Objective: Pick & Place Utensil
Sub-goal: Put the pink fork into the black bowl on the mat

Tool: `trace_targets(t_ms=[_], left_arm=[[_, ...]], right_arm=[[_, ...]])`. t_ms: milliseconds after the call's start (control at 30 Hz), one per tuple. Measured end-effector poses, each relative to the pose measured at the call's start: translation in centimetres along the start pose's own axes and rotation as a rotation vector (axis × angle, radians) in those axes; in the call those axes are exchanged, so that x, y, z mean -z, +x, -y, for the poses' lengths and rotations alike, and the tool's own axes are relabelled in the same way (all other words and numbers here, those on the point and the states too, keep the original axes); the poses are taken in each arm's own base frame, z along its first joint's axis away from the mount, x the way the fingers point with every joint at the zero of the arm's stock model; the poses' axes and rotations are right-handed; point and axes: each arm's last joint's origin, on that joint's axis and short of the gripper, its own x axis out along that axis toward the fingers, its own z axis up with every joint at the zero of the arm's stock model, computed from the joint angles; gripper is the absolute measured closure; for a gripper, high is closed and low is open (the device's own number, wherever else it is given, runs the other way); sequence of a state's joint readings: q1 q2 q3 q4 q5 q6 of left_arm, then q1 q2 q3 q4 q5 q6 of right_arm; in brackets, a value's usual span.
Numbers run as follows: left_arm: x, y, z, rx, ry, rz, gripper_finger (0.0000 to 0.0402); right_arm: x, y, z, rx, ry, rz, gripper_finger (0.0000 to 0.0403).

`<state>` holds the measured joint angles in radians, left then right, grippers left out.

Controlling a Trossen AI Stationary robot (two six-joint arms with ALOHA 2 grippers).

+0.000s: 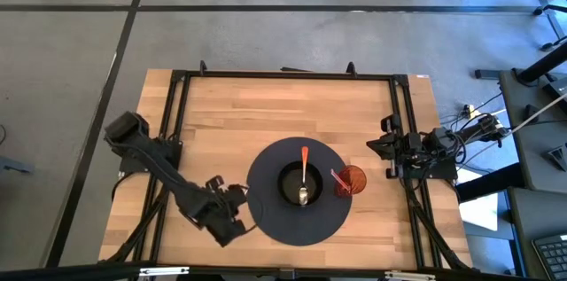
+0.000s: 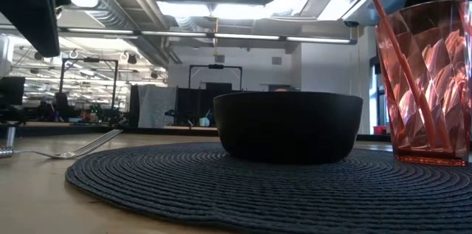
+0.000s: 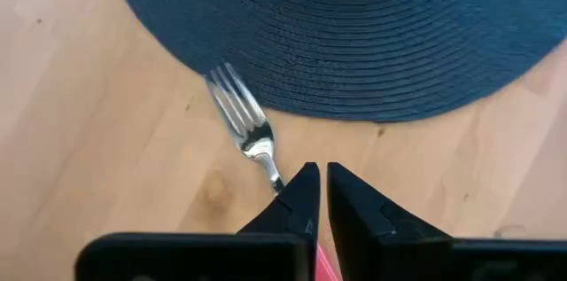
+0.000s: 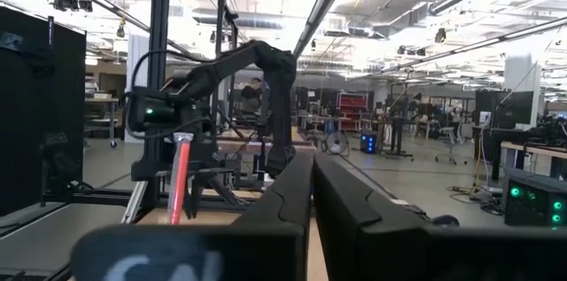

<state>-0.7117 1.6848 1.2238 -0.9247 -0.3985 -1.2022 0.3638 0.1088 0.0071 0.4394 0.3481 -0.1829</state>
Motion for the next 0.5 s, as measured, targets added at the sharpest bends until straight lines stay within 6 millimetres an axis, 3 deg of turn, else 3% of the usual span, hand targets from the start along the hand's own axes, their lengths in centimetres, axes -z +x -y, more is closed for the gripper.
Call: trace_targets(t_ms=[167, 267, 500], left_arm=[[-1.1, 1.2, 0.3, -0.07, -0.089, -0.062, 0.035], [-1.2, 2.0, 0.4, -0.069, -0.057, -0.139, 0.0326], [-1.2, 2.4, 0.7, -0.069, -0.145, -0.113, 0.0263]], right_arm=[[0.0, 0.0, 0.0, 0.0, -0.005, 0.003, 0.0386], [0.0, 0.0, 0.0, 0.0, -0.008, 0.004, 0.0386], [-0.2, 0.0, 0.0, 0.004, -0.056, 0.019, 0.0386]])
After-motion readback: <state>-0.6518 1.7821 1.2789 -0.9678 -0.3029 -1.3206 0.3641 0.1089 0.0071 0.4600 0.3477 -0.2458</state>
